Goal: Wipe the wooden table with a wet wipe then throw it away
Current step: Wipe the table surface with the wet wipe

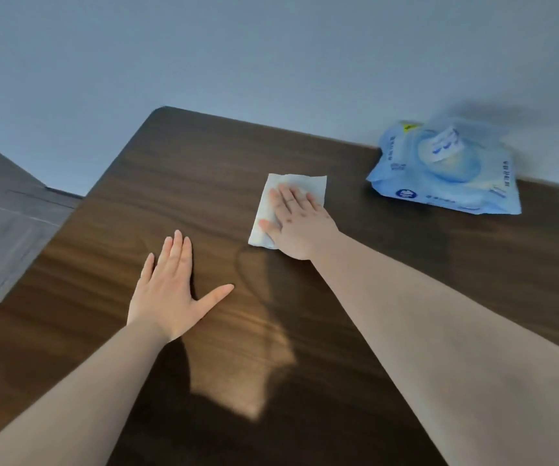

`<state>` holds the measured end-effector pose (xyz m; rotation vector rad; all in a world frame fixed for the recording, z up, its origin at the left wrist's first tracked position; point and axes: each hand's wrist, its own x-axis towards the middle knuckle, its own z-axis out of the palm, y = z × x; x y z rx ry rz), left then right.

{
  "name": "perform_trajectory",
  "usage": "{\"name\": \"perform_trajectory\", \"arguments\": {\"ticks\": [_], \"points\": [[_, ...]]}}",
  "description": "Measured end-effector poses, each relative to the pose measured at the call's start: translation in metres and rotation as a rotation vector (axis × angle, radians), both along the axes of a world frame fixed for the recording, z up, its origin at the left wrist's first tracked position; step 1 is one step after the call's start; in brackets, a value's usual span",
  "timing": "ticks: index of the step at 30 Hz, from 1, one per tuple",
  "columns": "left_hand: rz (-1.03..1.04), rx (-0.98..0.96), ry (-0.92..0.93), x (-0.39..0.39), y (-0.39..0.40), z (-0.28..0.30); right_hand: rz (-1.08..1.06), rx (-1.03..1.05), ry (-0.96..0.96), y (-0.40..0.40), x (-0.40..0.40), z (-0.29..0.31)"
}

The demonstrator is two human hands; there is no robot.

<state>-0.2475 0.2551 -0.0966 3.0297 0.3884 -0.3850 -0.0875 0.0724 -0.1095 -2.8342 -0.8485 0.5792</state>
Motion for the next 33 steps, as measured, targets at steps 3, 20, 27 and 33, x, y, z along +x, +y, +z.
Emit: {"name": "perform_trajectory", "arguments": {"ticks": [3, 20, 27, 33], "points": [[0.027, 0.016, -0.005, -0.005, 0.011, -0.003, 0.072, 0.032, -0.011, 0.061, 0.003, 0.0], [0.037, -0.058, 0.017, 0.001, 0.022, -0.006, 0.234, 0.028, -0.051, 0.173, 0.021, -0.006], [-0.055, 0.074, 0.124, -0.001, 0.019, 0.002, 0.041, 0.021, -0.007, 0.051, 0.004, 0.001], [-0.252, 0.033, 0.008, 0.01, -0.05, 0.008, -0.162, -0.048, -0.029, -0.091, -0.013, 0.011]]}}
